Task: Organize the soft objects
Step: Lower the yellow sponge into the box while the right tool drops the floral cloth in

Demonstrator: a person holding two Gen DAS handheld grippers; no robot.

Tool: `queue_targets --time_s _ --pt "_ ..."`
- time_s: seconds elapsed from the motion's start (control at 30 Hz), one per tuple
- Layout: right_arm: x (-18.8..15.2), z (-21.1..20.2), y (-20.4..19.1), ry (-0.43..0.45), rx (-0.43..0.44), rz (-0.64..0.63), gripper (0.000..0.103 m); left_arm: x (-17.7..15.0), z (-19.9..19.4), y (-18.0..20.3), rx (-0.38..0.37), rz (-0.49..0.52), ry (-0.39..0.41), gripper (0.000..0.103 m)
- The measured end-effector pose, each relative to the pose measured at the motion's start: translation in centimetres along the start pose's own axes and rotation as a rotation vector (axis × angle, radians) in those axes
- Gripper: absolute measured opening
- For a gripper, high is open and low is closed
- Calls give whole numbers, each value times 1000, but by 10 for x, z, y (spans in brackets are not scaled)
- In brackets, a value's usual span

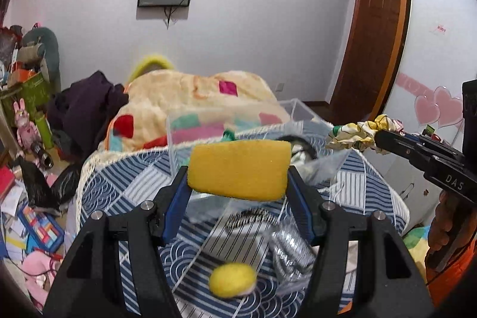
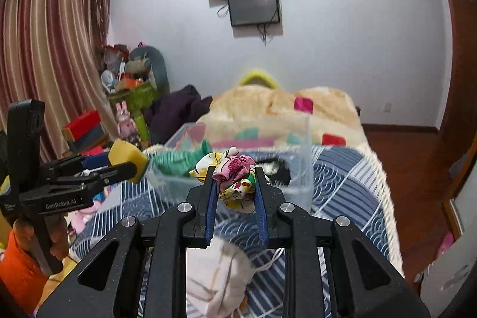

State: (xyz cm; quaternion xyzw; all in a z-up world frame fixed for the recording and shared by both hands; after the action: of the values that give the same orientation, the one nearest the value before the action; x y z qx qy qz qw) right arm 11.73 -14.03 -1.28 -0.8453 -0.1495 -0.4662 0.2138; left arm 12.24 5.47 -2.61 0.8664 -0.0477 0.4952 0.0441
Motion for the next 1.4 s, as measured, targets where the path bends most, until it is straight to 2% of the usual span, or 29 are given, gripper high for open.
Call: queue_targets --time_s 0.17,0.4,0.7,0.8,0.97,1.03,1.1,1.2,1.27,1.33,1.4 --pt "19 8 1 41 -21 -4 20 14 13 4 -14 9 7 62" --pt "25 32 1 36 -69 -20 20 21 53 8 -56 -5 -62 62" --pt "19 73 4 -61 -111 -44 20 16 105 10 -83 -14 -181 62" --pt "17 83 10 -97 -116 -23 20 15 119 12 -64 8 -219 62" --pt "9 97 14 -166 -126 -30 21 13 127 11 -48 11 -243 63" --pt "5 98 14 -181 -133 -39 21 12 127 9 -52 -4 -249 66" --pt "4 97 14 -190 -132 -42 24 12 126 7 -54 -9 -251 67" --pt "3 93 15 -191 -137 -51 39 12 122 8 -52 -6 -247 71" --pt "2 88 14 -191 -131 -59 44 13 116 9 -51 -3 -238 77" --pt "4 83 16 -185 -132 -56 49 13 109 10 -55 2 -224 78" --pt "6 77 16 -173 -130 -49 59 15 101 11 -57 5 -210 79"
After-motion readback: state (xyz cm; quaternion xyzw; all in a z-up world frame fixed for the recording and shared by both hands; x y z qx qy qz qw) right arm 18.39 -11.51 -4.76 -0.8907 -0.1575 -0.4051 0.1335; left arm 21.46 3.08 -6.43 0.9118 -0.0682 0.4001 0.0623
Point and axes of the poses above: each gripper's, at about its wrist camera, not at the fingertips, and z roughly the way its jaws point, y to its right, x to its top, the point moved 1 cm from there along z, roughly the way its jaws point, and after that the axes turned 7 degrees about z, right-handed, at the moved point
